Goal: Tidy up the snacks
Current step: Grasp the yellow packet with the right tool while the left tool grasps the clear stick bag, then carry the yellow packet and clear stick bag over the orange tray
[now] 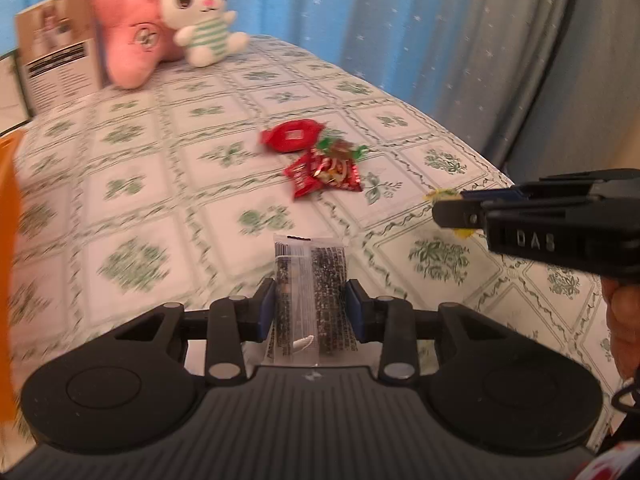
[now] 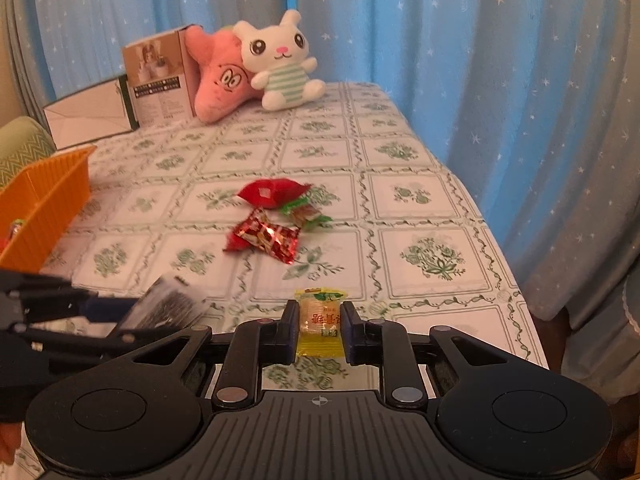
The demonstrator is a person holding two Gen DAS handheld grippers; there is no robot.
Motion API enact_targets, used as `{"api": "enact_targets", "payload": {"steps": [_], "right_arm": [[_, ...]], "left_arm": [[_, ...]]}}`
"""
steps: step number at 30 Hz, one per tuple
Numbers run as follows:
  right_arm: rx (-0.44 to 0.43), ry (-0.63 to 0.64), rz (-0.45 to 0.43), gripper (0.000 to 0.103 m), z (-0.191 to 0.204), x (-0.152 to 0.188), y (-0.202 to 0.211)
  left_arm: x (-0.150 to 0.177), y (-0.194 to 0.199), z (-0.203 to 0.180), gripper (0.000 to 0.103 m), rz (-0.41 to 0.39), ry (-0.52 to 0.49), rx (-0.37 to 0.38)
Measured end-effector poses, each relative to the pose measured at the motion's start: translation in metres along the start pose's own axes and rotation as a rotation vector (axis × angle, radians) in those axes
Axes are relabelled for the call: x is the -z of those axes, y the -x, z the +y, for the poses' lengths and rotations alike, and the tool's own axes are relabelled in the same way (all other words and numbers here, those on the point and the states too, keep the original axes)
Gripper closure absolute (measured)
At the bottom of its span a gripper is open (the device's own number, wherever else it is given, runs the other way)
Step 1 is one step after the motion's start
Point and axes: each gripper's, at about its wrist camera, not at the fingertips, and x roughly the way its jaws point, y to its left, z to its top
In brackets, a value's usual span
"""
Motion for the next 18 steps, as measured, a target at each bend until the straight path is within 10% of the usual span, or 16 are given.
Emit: {"api": "enact_targets", "payload": {"steps": [18], "right_arm": [[-0.103, 0.035, -0.093, 0.081, 0.073, -0.014, 0.049]], "left_arm": [[0.012, 0.096, 0.046, 0.069, -0.079, 0.116, -0.1]]}}
